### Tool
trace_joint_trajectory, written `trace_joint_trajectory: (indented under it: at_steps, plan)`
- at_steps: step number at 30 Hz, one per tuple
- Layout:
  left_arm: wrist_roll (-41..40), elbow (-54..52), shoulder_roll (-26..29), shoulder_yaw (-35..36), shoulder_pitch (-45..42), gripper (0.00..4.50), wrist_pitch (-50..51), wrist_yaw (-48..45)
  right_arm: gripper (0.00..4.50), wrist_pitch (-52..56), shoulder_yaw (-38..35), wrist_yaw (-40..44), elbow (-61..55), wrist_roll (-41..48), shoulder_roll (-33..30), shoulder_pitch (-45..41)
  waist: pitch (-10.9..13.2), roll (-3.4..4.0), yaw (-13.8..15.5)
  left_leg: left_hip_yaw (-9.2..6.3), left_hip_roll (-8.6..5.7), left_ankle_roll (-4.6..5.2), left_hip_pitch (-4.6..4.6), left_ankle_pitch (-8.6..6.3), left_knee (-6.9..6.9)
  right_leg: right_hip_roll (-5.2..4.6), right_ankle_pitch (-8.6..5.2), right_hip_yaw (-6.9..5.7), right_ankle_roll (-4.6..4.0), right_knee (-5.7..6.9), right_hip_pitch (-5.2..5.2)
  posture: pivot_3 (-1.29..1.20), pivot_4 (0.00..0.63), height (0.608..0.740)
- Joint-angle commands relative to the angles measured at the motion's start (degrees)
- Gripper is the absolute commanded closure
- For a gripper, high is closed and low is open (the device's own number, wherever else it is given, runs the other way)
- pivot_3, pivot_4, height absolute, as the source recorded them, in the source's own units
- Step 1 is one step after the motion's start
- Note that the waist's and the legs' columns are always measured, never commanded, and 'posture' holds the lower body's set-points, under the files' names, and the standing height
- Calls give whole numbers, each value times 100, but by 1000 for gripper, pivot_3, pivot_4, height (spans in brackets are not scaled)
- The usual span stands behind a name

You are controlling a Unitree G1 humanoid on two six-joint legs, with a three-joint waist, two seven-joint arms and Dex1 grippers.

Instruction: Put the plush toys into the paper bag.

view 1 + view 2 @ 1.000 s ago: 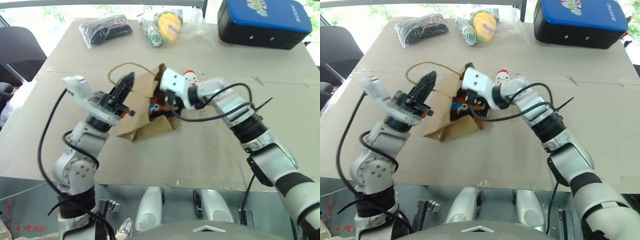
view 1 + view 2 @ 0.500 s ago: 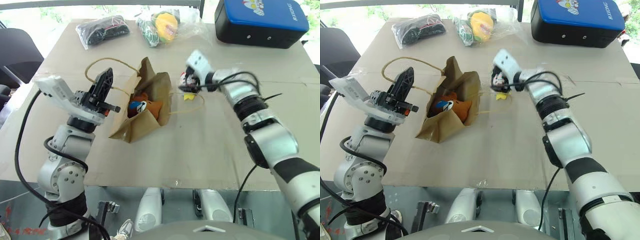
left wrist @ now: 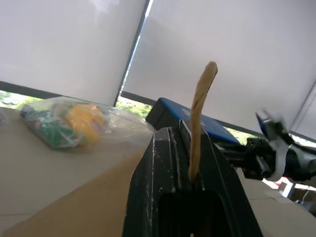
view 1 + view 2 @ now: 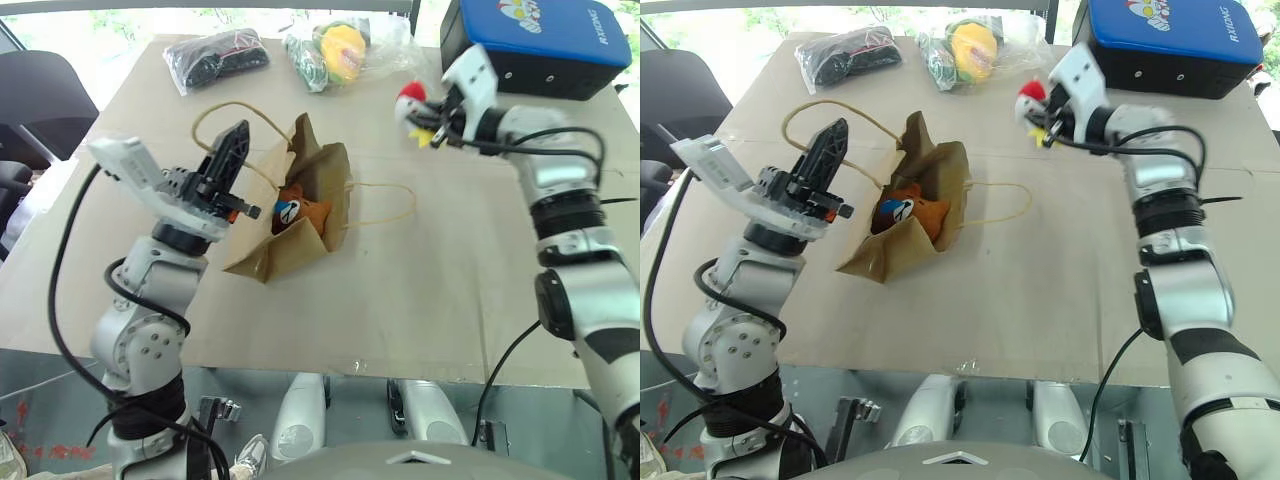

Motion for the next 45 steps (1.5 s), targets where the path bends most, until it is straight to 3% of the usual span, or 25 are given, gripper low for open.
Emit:
trace_joint_trajectory:
  at_steps: [1,4,7,15,17,21,28,35,39,45]
  plan:
    - [-94,57,-65,-114,-230,4500,-34,-141,4481,951,119,275,-1679,499,-211,292,0,0,-44,2,0,0,1,0,0,0,0,2,0,1,0,0,150,740]
    - [-105,192,-145,-272,-421,4500,-21,-251,4481,1497,511,314,-2585,673,-172,549,-1,-1,-93,2,-1,1,1,0,5,0,0,2,0,4,1,0,150,740]
    - [-135,246,-229,-381,-541,4500,-11,-313,4481,1372,1189,304,-2535,330,-28,636,-1,-2,-125,3,-1,1,2,0,8,1,0,4,0,8,1,0,150,740]
    - [-99,41,-491,-718,-473,4500,51,-290,4481,422,2118,216,-279,-164,1710,-42,-2,-3,-126,-3,-1,-2,1,2,8,4,0,1,0,8,1,0,150,740]
    - [-28,-80,-477,-673,-359,4500,-14,-258,3763,212,2178,369,17,-233,1790,-43,-3,-5,-117,-2,-1,-11,1,7,9,2,1,0,0,4,1,0,150,740]
    - [-101,-179,-392,-311,-133,4500,-108,-112,1818,338,1783,397,-482,-71,1530,199,-3,-5,-28,-4,-5,-9,-6,6,9,-5,0,-5,0,0,2,0,150,740]
    - [-752,-118,-365,209,-151,4500,-116,-80,1818,1743,885,311,-2309,771,681,1022,-3,-5,22,-7,-6,0,-4,1,11,-6,0,-7,0,2,2,0,150,740]
    - [-1176,33,-276,278,-318,4500,-69,-330,1818,3534,-146,-799,-3495,1325,227,2419,-6,-9,26,-4,-6,1,-2,0,13,-4,0,-4,0,1,8,0,150,740]
    - [-1256,83,-204,305,-390,4500,-61,-338,1818,4264,-721,-1474,-3544,1681,701,3235,-6,-9,13,-7,-4,1,2,0,12,2,0,-4,0,4,10,0,150,740]
    - [-1271,81,-107,306,-400,4500,-62,-335,1818,4536,-884,-1896,-3523,2201,1560,3754,-5,-8,-15,-4,-3,1,5,0,12,5,0,0,0,5,10,0,150,740]
